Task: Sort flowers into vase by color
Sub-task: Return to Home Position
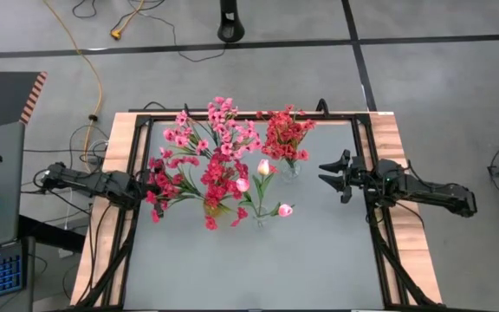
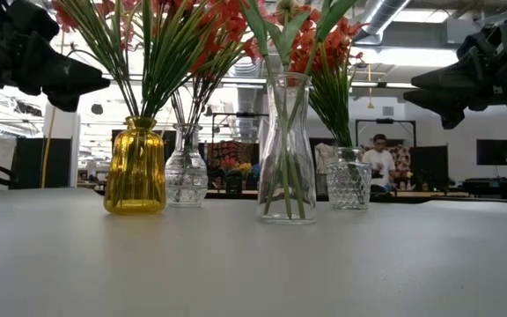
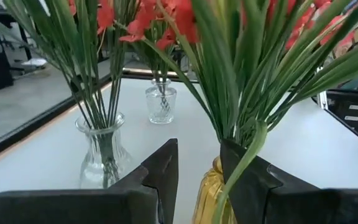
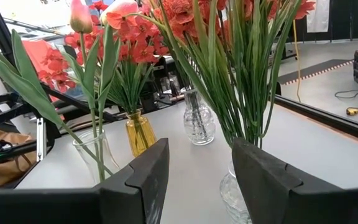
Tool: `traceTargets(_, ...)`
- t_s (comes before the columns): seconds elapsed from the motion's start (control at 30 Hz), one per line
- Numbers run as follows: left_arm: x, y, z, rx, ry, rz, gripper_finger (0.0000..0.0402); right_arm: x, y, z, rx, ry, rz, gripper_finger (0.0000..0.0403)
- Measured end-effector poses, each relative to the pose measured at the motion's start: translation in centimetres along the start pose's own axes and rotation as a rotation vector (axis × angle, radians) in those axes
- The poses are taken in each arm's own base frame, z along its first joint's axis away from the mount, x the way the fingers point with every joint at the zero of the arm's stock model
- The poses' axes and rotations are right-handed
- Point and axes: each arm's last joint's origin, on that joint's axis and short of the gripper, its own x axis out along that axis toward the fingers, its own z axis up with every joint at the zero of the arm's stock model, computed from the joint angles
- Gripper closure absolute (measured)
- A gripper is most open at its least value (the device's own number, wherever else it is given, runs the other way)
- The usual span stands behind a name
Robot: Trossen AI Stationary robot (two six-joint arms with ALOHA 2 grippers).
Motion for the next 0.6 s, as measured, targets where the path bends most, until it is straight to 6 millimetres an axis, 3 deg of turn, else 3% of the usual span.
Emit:
traceTargets(0.2,-0.01,0.1,0.12,-0.039,-0.016,0.039,0.0278,0.0,0.0,0.0,0.0,0.0,0.0,0.0201)
traceTargets(0.43,-0.1,0.13,-0.2,-0.038,0.041,0.031,0.0203,0.0,0.0,0.0,0.0,0.0,0.0,0.0201)
traceTargets(0.6,-0.15,-0.21,-0.3,0.001,0.07,-0.093,0.016,0.0,0.0,0.0,0.0,0.0,0.0,0.0201)
